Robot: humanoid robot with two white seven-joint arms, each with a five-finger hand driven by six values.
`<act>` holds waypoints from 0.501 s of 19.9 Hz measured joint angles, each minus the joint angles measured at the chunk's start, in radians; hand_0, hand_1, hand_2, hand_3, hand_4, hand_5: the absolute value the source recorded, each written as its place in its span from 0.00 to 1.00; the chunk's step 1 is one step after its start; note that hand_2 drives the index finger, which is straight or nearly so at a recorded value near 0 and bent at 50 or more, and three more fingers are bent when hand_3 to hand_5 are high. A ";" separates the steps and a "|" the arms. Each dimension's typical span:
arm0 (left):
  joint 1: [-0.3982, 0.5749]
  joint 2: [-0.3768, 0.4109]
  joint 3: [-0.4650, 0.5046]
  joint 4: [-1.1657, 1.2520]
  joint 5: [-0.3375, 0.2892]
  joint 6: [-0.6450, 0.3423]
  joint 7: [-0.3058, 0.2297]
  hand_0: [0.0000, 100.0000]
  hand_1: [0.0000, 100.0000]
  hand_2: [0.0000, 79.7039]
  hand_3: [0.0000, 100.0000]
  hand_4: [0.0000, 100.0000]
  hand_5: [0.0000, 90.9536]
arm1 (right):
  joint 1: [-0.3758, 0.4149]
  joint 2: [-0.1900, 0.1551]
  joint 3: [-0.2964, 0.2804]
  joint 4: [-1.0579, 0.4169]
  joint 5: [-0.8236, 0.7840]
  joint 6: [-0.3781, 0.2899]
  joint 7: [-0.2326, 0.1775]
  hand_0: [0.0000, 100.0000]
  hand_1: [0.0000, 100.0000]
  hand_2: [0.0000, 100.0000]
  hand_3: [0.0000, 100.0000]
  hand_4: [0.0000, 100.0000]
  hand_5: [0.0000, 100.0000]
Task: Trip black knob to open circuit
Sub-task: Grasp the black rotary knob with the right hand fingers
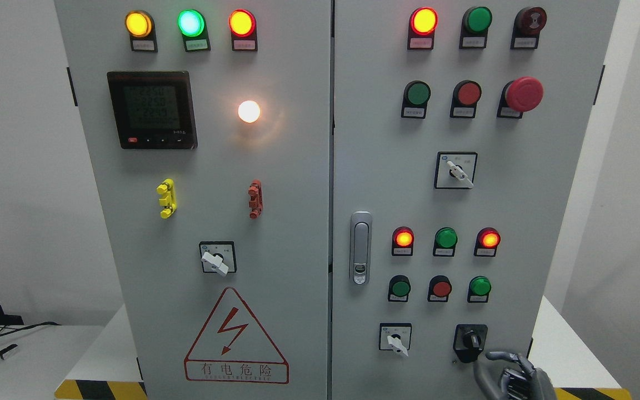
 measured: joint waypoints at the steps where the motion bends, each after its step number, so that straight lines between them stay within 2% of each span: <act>1: 0.000 0.000 0.000 0.000 0.000 0.000 0.000 0.12 0.39 0.00 0.00 0.00 0.00 | -0.001 0.000 0.001 0.000 0.000 0.000 0.000 0.27 0.70 0.44 1.00 1.00 0.97; 10: 0.000 0.000 0.000 0.000 0.000 0.000 0.000 0.12 0.39 0.00 0.00 0.00 0.00 | -0.002 0.000 0.021 -0.007 0.001 0.003 -0.019 0.27 0.70 0.44 1.00 1.00 0.97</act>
